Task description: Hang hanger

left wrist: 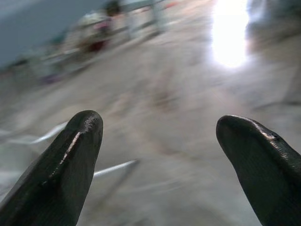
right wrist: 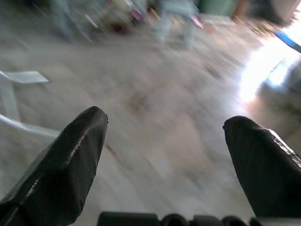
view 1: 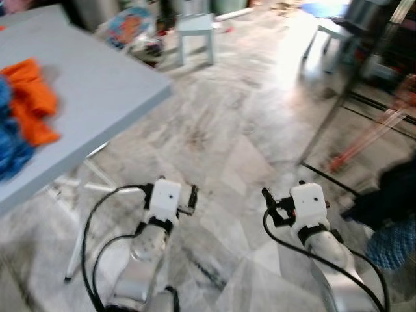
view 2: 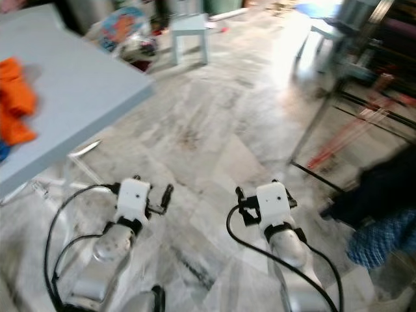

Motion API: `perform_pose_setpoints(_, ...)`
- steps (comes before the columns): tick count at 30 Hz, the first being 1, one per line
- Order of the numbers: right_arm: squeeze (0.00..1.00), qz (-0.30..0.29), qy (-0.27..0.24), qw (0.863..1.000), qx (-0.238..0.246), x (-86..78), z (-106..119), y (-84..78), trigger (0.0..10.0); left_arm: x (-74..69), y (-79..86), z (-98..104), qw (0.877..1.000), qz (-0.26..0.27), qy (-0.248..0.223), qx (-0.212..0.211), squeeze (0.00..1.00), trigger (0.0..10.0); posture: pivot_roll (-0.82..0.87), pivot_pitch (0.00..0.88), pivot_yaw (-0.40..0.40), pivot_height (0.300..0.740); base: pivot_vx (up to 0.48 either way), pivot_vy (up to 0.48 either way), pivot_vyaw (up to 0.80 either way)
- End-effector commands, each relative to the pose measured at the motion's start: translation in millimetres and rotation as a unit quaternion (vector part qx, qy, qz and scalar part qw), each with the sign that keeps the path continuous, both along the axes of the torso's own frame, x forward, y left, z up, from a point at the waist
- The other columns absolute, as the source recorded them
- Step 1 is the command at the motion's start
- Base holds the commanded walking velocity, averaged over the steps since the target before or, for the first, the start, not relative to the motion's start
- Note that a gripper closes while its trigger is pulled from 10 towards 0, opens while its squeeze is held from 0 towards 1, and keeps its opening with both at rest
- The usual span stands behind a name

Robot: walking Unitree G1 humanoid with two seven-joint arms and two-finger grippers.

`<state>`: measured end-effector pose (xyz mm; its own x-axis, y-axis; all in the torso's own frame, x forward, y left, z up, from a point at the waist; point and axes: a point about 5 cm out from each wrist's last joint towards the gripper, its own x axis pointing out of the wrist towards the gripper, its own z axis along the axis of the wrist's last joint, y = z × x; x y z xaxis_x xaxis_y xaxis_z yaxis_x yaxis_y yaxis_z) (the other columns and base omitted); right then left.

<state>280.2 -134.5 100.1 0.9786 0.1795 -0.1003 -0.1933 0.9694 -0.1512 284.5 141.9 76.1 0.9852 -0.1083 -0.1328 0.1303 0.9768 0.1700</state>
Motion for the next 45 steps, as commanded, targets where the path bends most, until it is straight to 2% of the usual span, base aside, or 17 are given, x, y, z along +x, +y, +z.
perform_pose_setpoints(1,0.0,-0.012,0.033,0.999,0.004,1.5,-18.3,-5.1,10.0,-1.2,2.8,-10.6,1.0,0.01,0.024,0.001,0.0,10.0,0.07,0.119,-0.014,0.74,0.0,0.0,0.8)
perform_pose_setpoints(9,0.0,-0.014,0.043,0.999,0.022,19.7,-32.1,4.7,10.0,7.1,10.2,-16.7,0.999,0.014,0.039,0.021,0.0,10.0,0.13,0.075,0.02,0.74,0.0,0.0,0.8)
perform_pose_setpoints(12,0.0,-0.013,0.05,0.998,0.025,21.0,-40.2,9.4,10.0,7.6,11.0,-17.1,0.999,0.014,0.039,0.025,0.0,10.0,0.14,0.062,0.021,0.74,0.0,0.0,0.79)
perform_pose_setpoints(22,0.0,0.011,0.051,0.998,0.027,29.9,-42.4,13.0,10.0,10.9,10.7,-9.4,0.999,0.027,0.023,0.008,0.0,10.0,0.16,0.066,-0.037,0.74,0.0,0.0,0.76)
perform_pose_setpoints(26,0.0,0.022,0.051,0.998,0.036,28.2,-43.4,14.2,10.0,8.6,8.0,-10.2,0.999,0.037,0.023,-0.002,0.0,10.0,0.15,0.076,-0.045,0.74,0.0,0.0,0.32)
perform_pose_setpoints(31,0.0,0.017,0.057,0.997,0.053,25.3,-47.4,15.4,10.0,3.4,0.3,-15.9,0.999,0.025,0.031,-0.001,0.0,10.0,0.14,0.089,-0.043,0.74,0.0,0.0,0.0)
perform_pose_setpoints(36,0.0,0.028,0.058,0.996,0.06,9.5,-51.5,23.1,10.0,-11.0,-3.8,-21.7,0.999,0.015,0.043,-0.008,0.0,10.0,0.14,0.119,-0.041,0.74,0.0,0.0,0.0)
perform_pose_setpoints(40,0.0,-0.003,0.077,0.995,0.067,2.7,-62.4,12.4,10.0,-20.1,-6.1,-26.1,0.999,0.005,0.053,-0.009,0.0,10.0,0.14,0.13,-0.029,0.74,0.0,0.0,0.0)
perform_pose_setpoints(43,0.0,-0.037,0.111,0.989,0.093,2.2,-70.0,6.6,10.0,-20.5,-8.3,-29.5,0.998,-0.002,0.06,-0.014,0.0,10.0,0.13,0.135,-0.029,0.74,0.0,0.0,-0.53)
perform_pose_setpoints(45,0.0,-0.036,0.117,0.988,0.094,-5.4,-75.2,6.4,10.0,-19.7,-12.0,-28.7,0.998,-0.008,0.062,-0.025,0.0,10.0,0.12,0.144,-0.027,0.74,0.0,0.0,-0.79)
